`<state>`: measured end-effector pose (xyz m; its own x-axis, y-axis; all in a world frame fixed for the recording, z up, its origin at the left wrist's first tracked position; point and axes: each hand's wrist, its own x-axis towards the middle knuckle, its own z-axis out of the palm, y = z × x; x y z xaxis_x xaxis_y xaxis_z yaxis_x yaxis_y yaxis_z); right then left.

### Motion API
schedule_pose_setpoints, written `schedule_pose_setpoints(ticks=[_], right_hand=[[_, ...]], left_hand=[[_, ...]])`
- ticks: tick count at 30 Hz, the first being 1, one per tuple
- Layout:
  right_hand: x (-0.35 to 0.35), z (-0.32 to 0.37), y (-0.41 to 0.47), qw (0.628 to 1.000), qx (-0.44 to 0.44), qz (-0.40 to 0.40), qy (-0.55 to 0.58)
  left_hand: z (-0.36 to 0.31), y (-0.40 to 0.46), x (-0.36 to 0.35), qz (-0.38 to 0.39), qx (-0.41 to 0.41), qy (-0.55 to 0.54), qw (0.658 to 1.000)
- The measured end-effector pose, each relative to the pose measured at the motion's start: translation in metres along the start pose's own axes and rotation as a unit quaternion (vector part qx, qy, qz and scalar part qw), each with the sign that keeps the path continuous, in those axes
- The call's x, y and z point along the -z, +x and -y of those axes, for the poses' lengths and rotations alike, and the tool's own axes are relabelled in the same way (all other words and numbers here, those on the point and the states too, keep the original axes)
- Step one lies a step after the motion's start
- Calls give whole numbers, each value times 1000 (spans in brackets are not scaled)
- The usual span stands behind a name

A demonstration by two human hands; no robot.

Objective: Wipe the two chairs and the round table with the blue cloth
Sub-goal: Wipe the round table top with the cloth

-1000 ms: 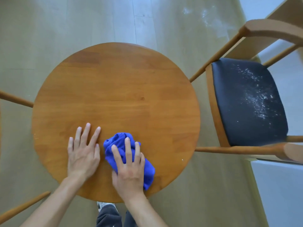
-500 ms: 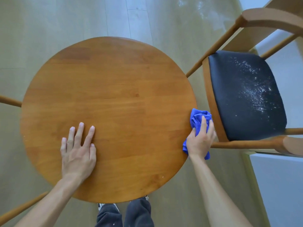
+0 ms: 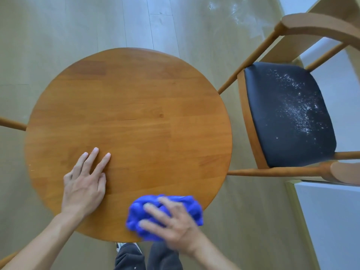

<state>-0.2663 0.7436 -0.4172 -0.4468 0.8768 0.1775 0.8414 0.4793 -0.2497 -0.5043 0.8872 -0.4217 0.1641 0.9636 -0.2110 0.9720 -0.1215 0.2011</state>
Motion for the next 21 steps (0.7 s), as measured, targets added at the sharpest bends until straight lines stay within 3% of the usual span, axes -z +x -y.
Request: schedule_pose_setpoints(ticks=[2, 3, 6, 8, 12, 16, 21], right_hand=[[20, -55, -24, 995, -89, -12, -40], [28, -78, -30, 981, -188, -28, -47], [31, -101, -23, 865, -490, -105, -26], [20, -78, -6, 827, -541, -142, -53], [-9, 26, 13, 881, -464, -88, -35], [-31, 118, 31, 957, -282, -25, 58], [-22, 65, 25, 996, -69, -7, 47]], left_hand=[[-3, -2, -4, -12, 6, -3, 1000], [-4, -3, -6, -21, 5, -6, 1000], [-2, -3, -15, -41, 1, -13, 999], [-1, -4, -19, -51, 0, -12, 999], [-2, -4, -20, -54, -11, -5, 998], [-2, -3, -13, -32, 5, -13, 999], [6, 1, -5, -6, -15, -16, 1000]])
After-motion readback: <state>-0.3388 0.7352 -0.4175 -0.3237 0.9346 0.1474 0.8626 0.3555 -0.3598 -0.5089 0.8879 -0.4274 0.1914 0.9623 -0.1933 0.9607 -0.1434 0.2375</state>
